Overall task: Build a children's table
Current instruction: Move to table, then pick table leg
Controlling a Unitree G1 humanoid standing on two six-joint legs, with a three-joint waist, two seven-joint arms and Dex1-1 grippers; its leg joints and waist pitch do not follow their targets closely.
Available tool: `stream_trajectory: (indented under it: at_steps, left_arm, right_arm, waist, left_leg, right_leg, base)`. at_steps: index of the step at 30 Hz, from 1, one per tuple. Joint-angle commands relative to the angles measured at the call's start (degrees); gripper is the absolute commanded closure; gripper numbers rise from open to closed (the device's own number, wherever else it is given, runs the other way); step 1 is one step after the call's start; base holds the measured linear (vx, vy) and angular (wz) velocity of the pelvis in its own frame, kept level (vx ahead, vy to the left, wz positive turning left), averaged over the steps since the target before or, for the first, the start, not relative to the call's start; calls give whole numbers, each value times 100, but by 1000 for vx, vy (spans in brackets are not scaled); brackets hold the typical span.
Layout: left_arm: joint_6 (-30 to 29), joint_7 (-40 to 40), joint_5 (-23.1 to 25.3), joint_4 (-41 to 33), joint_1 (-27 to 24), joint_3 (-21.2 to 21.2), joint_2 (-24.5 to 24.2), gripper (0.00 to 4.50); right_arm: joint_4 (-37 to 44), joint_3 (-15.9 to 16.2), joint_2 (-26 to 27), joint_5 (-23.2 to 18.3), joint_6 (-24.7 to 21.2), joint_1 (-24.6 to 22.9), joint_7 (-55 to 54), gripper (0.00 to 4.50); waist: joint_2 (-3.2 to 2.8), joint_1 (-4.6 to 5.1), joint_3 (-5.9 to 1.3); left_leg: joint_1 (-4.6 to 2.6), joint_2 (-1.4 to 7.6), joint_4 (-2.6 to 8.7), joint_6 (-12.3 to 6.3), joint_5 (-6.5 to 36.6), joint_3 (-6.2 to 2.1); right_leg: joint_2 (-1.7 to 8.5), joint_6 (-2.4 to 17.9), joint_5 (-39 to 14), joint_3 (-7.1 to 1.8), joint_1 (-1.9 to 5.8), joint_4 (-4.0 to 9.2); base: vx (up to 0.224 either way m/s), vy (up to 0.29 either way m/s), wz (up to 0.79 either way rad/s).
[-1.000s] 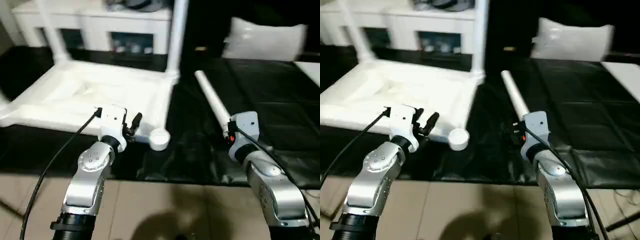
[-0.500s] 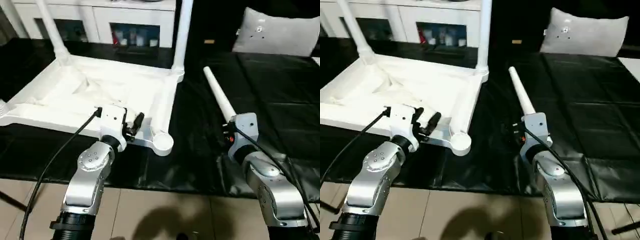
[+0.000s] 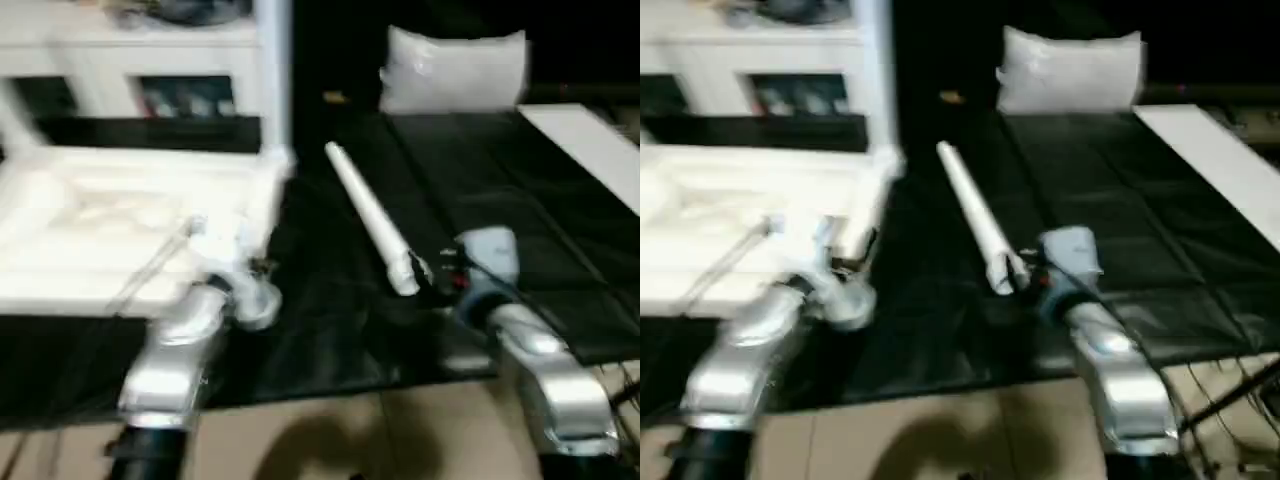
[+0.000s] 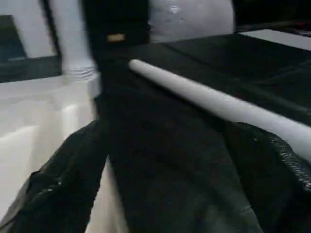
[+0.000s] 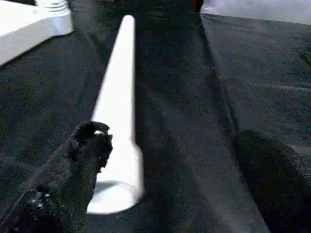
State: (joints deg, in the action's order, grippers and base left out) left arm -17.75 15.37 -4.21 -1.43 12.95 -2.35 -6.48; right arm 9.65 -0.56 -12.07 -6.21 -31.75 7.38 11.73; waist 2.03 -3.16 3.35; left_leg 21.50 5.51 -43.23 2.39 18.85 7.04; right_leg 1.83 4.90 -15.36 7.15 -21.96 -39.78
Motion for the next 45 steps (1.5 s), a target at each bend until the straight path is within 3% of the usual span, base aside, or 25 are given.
stream_trajectory:
  at_steps: [1, 2, 3, 4, 5, 6, 8, 9, 10, 11, 12, 13, 14, 15, 16, 17, 18, 19, 20, 21, 24, 27, 30, 34, 45]
  left_arm:
    - [-67, -25, -6, -21, 11, 136, -87, 4]
    - [-68, -26, -6, -18, 14, 138, -87, 4]
    - [-72, -28, -5, -15, 19, 139, -87, 1]
    - [-74, -25, 1, -13, 21, 143, -82, 1]
    - [-76, -21, 7, -13, 21, 145, -77, 1]
    - [-76, -25, 5, -10, 23, 140, -80, 1]
    - [-71, -43, -4, 9, 39, 123, -93, 1]
    - [-73, -59, 5, 13, 42, 114, -103, 1]
    - [-74, -69, 12, 15, 43, 109, -110, 1]
    - [-68, -86, 26, 18, 42, 109, -114, 1]
    - [-45, -103, 37, 30, 44, 120, -117, 1]
    - [-41, -107, 40, 34, 46, 123, -117, 1]
    - [-53, -89, 26, 40, 50, 143, -137, 1]
    - [-67, -63, 13, 37, 51, 171, -156, 1]
    - [-98, 12, -59, 15, 46, 218, -177, 1]
    - [-123, 122, -156, -12, 44, 246, -195, 1]
    - [-170, 197, -182, -38, 47, 232, -246, 1]
    - [-175, 204, -183, -39, 48, 230, -252, 1]
    - [-214, 260, -190, -52, 52, 207, -300, 1]
    - [-282, 456, -246, -61, 94, 130, -415, 1]
    - [-431, 748, -342, -125, 200, -1, -559, 1]
    - [-563, 1029, -328, -158, 290, -165, -741, 1]
    - [-610, 1426, -259, -75, 409, -342, -976, 1]
    - [-707, 1636, -256, 8, 520, -386, -1208, 1]
    - [-979, 1905, -277, -73, 581, -565, -1426, 1]
  right_arm:
    - [49, 112, 43, -10, 20, 79, 48, 0]
    - [46, 115, 43, -8, 22, 81, 51, 0]
    - [45, 130, 41, -2, 39, 76, 64, 0]
    - [44, 139, 34, -4, 48, 75, 68, 0]
    - [51, 163, 15, 5, 71, 68, 87, 0]
    - [55, 187, -5, 16, 96, 63, 111, 0]
    - [44, 190, -7, 21, 86, 71, 121, 0]
    - [40, 195, -12, 29, 87, 77, 128, 0]
    - [38, 199, -15, 34, 88, 80, 132, 0]
    - [38, 204, -20, 37, 89, 86, 134, 0]
    - [35, 216, -31, 45, 92, 106, 145, 0]
    - [32, 220, -37, 49, 95, 114, 151, 0]
    - [32, 229, -46, 40, 78, 145, 175, 0]
    - [24, 240, -62, 44, 68, 180, 184, 0]
    - [10, 241, -75, 34, 53, 225, 198, 0]
    - [-7, 239, -93, 27, 36, 269, 211, 0]
    - [-27, 242, -106, 28, 16, 313, 219, 0]
    - [-29, 243, -108, 28, 14, 318, 222, 0]
    - [-49, 258, -130, 31, -7, 354, 243, 0]
    - [-184, 338, -179, 104, -167, 499, 257, 0]
    - [-506, 338, -166, 216, -348, 779, 145, 0]
    - [-911, 377, -184, 265, -371, 1138, 157, 0]
    - [-1495, 443, -199, 166, -465, 1658, 415, 0]
    - [-2294, 356, -54, -103, -702, 2389, 714, 0]
    - [-4648, 494, 297, -268, -1345, 3822, 1526, 0]
  waist:
    - [-10, -172, -218]
    - [-209, -174, -163]
    - [-398, -32, -113]
    - [-579, 47, -306]
    - [-441, 171, -246]
    - [-452, 192, -335]
    - [-316, 345, -304]
    - [-141, 293, -359]
    - [36, 171, -436]
    - [50, 3, -482]
    - [65, -23, -465]
    - [15, -36, -483]
    - [-220, -24, -523]
    - [-328, 115, -540]
    - [-336, 163, -605]
    - [-318, 281, -617]
    - [-297, 227, -572]
    - [-249, 199, -536]
    - [-173, 68, -465]
    - [-199, -23, -414]
    - [-258, 41, -332]
    - [-235, 45, -258]
    - [-207, 7, -286]
    - [-250, 15, -313]
    - [-289, -128, -469]
  left_leg:
    - [231, 113, 300, -384, -1328, -64]
    - [124, 346, 622, -715, -1110, -83]
    - [129, 920, 1163, -730, 223, -422]
    - [-271, 1410, 1586, -1027, 2042, -877]
    - [-471, 1459, 1660, -1145, 2531, -956]
    - [-784, 1176, 1527, -1244, 2507, -855]
    - [-684, 838, 1433, -1685, 1587, -762]
    - [-220, 449, 1116, -1705, 662, -379]
    - [200, 75, 678, -1570, 204, -105]
    - [604, 185, 269, -1173, -419, -174]
    - [596, 144, 503, -657, -1277, -170]
    - [535, 139, 683, -464, -1678, -161]
    - [288, 313, 957, -422, -2151, -230]
    - [100, 691, 948, -919, -2567, -479]
    - [-129, 899, 890, -1231, -3117, -643]
    - [-401, 1160, 858, -1895, -4473, -921]
    - [-343, 1058, 833, -1961, -4615, -843]
    - [-200, 921, 853, -1819, -4209, -703]
    - [123, 618, 918, -1313, -2785, -346]
    - [106, 636, 1027, -797, -1438, -262]
    - [-38, 785, 1254, -164, 22, -248]
    - [-87, 732, 1329, 232, 1101, -154]
    - [-60, 730, 1339, 297, 966, -107]
    - [-40, 732, 1359, 329, 855, -74]
    - [-14, 756, 1245, -82, -407, 70]
  right_leg:
    - [894, -1314, -2073, -444, 460, 1217]
    - [931, -1089, -2651, -313, 480, 1489]
    - [721, -1025, -2543, -66, 708, 1294]
    - [338, -800, -1613, -40, 587, 177]
    - [301, -597, -1224, -212, 288, -35]
    - [275, -309, -358, -331, -35, -97]
    - [362, -420, 184, -482, -66, 161]
    - [756, -86, 1017, -765, 391, 691]
    - [898, -74, 1583, -1023, 880, 799]
    - [1304, -109, 2410, -1285, 1234, 802]
    - [905, -502, 3826, -857, 1087, 530]
    - [707, -606, 4411, -692, 1027, 414]
    - [537, -670, 4815, -491, 855, 302]
    - [464, -763, 4443, -457, 646, 110]
    - [487, -728, 4021, -500, 484, 31]
    - [688, -558, 2792, -690, 152, 53]
    - [824, -352, 2172, -828, 116, 249]
    - [845, -252, 2207, -857, 218, 337]
    - [853, -96, 2516, -830, 475, 465]
    - [841, 59, 1970, -786, 539, 574]
    - [654, 684, 446, -727, 461, 606]
    - [699, 743, -1067, -793, 379, 759]
    - [723, 542, -1558, -792, 350, 817]
    - [704, 584, -1199, -771, 305, 772]
    - [676, 889, 1410, -703, 323, 556]
  base:
    - [94, -100, -14]
    - [115, -43, -12]
    - [169, 37, -37]
    - [169, 37, -37]
    - [212, 47, -33]
    - [196, 20, 9]
    - [174, -3, 11]
    - [157, -71, 4]
    - [157, -71, 4]
    - [156, -84, -1]
    - [117, -83, -10]
    - [117, -83, -10]
    - [0, 0, 0]
    - [0, 0, 0]
    - [0, 0, 0]
    - [70, 1, -10]
    - [0, 0, 0]
    - [0, 0, 0]
    - [0, 0, 0]
    - [0, 0, 0]
    - [-62, 10, 0]
    - [-95, 16, -2]
    - [-83, 17, -6]
    - [-31, 11, -3]
    - [0, 0, 0]
